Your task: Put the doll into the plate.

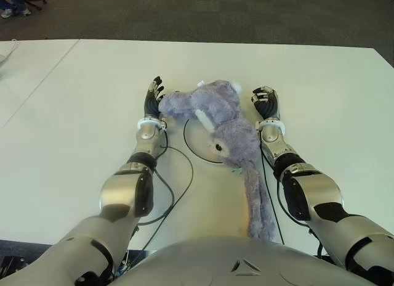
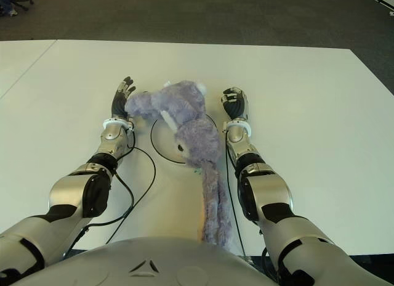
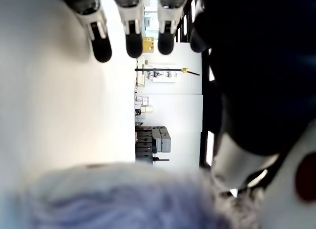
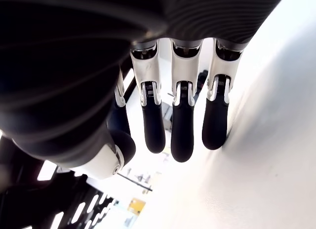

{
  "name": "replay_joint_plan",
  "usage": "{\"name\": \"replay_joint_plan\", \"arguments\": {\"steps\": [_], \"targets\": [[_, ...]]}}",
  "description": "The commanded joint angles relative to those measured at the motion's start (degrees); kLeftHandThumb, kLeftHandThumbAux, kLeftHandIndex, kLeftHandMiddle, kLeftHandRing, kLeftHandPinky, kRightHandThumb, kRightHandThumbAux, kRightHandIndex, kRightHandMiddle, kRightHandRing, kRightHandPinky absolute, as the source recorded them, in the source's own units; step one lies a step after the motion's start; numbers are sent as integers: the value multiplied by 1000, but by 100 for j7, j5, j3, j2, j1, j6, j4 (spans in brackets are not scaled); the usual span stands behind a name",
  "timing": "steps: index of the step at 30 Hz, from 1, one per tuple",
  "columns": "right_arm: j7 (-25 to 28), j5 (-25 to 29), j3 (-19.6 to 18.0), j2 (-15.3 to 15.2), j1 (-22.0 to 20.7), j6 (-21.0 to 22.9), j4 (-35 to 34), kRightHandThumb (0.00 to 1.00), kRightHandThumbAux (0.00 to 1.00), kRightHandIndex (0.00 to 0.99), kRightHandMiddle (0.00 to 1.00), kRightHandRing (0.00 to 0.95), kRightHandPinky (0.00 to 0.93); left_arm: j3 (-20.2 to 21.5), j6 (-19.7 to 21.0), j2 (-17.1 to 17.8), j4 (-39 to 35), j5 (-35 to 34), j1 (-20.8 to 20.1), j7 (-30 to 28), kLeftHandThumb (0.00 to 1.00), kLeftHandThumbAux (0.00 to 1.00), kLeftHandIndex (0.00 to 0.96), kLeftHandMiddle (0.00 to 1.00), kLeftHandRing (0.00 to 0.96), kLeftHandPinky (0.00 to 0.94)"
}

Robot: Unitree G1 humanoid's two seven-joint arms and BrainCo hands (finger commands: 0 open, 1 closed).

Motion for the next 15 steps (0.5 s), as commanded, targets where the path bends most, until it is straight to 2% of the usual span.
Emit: {"name": "replay_joint_plan", "arguments": {"steps": [1,15], "targets": [[99,-92,103,160,1097,712,697,670,743,397,340,398,432,-95,746,-298,598,97,936,32,22,845,71,86,96,130],[33,-103,189,139,1114,717,702,671,743,398,338,402,438,-112,682,-287,601,147,975,37,13,846,80,98,107,142]]}}
